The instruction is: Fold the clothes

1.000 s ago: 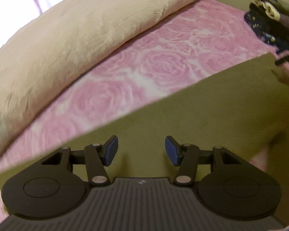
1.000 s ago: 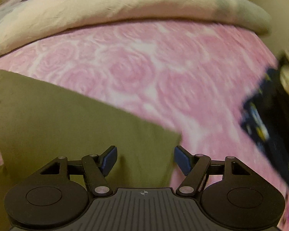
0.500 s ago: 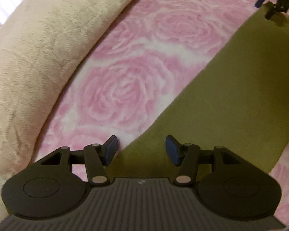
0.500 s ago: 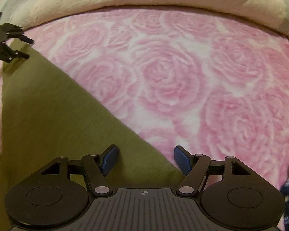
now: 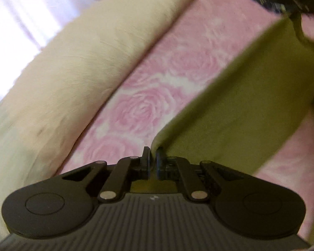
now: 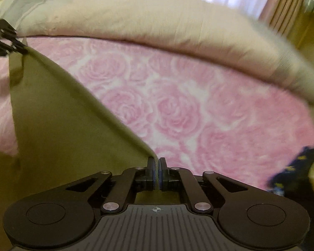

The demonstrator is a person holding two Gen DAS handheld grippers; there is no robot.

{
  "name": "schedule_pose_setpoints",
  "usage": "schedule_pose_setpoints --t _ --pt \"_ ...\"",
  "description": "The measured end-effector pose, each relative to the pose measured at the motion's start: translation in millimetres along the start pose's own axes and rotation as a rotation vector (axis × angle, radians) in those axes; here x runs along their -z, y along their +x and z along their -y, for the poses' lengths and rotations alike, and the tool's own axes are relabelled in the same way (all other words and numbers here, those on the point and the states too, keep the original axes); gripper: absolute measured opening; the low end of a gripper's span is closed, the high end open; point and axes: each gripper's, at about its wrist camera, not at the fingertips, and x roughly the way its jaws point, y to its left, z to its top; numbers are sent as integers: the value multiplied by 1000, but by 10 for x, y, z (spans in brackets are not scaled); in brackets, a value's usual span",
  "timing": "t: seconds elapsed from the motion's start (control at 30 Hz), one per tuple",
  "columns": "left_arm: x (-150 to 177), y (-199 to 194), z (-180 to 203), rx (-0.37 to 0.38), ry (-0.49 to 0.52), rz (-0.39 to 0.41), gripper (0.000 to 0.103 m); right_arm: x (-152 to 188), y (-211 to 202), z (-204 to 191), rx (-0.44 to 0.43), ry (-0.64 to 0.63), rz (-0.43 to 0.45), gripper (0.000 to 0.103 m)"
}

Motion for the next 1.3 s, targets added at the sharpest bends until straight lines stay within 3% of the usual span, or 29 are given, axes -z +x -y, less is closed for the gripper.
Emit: schedule_pose_setpoints --t 0.13,0.3,0.37,0.43,0.5,0.57,0.6,0.63,0.67,0.77,0.83,0.9,0.97,1.1,1.3 --pt "376 -864 425 -27 -166 1 3 387 -598 -472 69 -66 46 1" --pt "969 -1369 1116 -2 -392 -163 4 1045 -979 -1062 62 -74 -63 1" --pt "1170 -1384 1349 4 -471 -245 4 1343 -911 -1324 86 -133 -187 1" --pt "1335 -1382 1548 11 -542 -315 6 1625 -763 -1550 165 -213 -336 1" --pt "1412 -1429 1614 32 -630 -331 8 1780 -704 -1638 191 -200 -394 1" --pt "1450 -1489 1575 34 -729 -318 18 1799 -758 -1510 163 31 -379 3" --pt "1458 -1511 1526 23 -783 -306 27 1794 -791 -1413 140 173 -368 12" --pt "1467 -1533 1478 13 -836 -295 30 1810 -855 -1290 127 347 -321 51" --pt "1485 -1544 1424 3 -894 -284 31 1827 -920 -1165 114 523 -270 81" --pt "1567 -1533 1247 -18 -1078 -254 34 1949 -1040 -895 35 948 -107 81" --pt "1624 -1491 1155 -22 -1187 -240 34 2081 -1027 -760 -36 1160 -26 81" --pt "1687 -1433 1093 -20 -1286 -220 34 2215 -1013 -626 -110 1368 59 74" --pt "1723 -1386 1071 -20 -1357 -206 35 2340 -972 -529 -117 1516 99 66" --pt "1751 -1245 1036 -47 -1407 -223 36 2540 -885 -422 -112 1667 147 60" --pt "1740 -1003 974 -80 -1357 -299 36 2643 -788 -358 -102 1681 130 58"
